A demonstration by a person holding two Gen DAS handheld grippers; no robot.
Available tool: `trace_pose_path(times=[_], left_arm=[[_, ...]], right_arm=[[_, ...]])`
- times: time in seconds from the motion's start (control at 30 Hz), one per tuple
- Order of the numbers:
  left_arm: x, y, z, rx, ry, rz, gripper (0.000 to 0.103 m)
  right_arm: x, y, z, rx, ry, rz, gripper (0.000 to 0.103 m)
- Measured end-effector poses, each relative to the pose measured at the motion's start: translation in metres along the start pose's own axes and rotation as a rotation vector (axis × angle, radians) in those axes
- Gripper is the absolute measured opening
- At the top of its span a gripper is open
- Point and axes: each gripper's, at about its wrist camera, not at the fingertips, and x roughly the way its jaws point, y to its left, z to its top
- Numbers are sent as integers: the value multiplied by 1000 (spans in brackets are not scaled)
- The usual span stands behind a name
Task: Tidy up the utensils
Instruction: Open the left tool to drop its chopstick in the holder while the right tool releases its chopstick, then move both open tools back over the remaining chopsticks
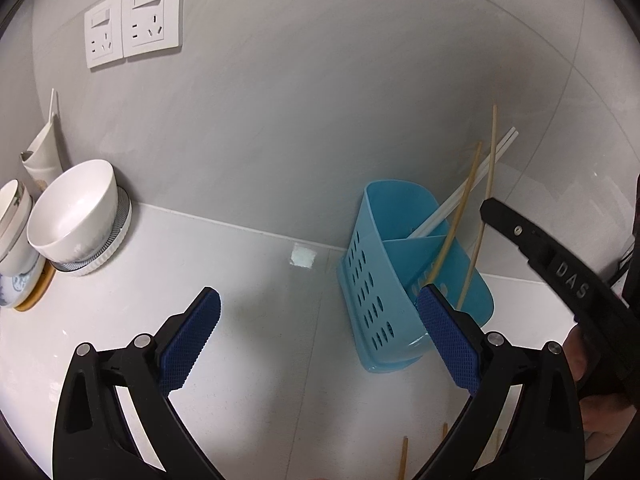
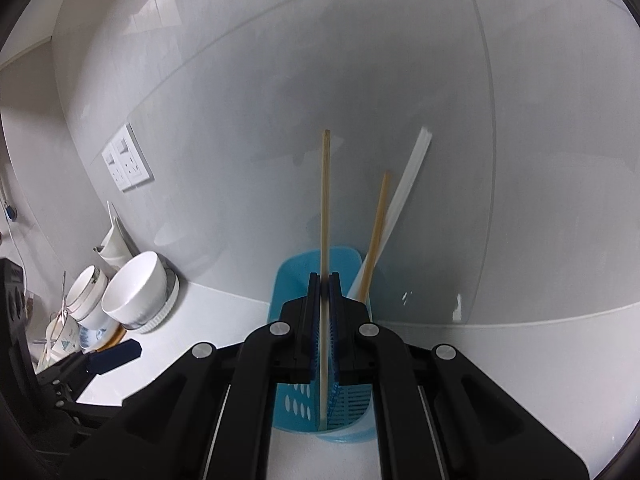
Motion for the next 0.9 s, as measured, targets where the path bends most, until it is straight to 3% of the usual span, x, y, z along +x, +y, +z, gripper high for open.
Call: trace_pose_path(times=[0.3,0.4,0.47,0.67,0.9], left_arm=[[-1,-2,2,0,-5,-1,97],[-4,-4,2,3,-8,-5,97],[-7,-5,2,1,-9,-15,97],[-16,-13,-4,-1,20,-34,96],[-31,-30,-28,26,30,-50,97]], right_arm=[[0,0,-2,-27,39,-32,7],[-8,-3,0,-29,43,-44,25],[-19,-6,-1,-23,40,-56,46],[-52,-18,-11,-3,50,-99,80],[-88,-38,-34,-4,81,-188,95]])
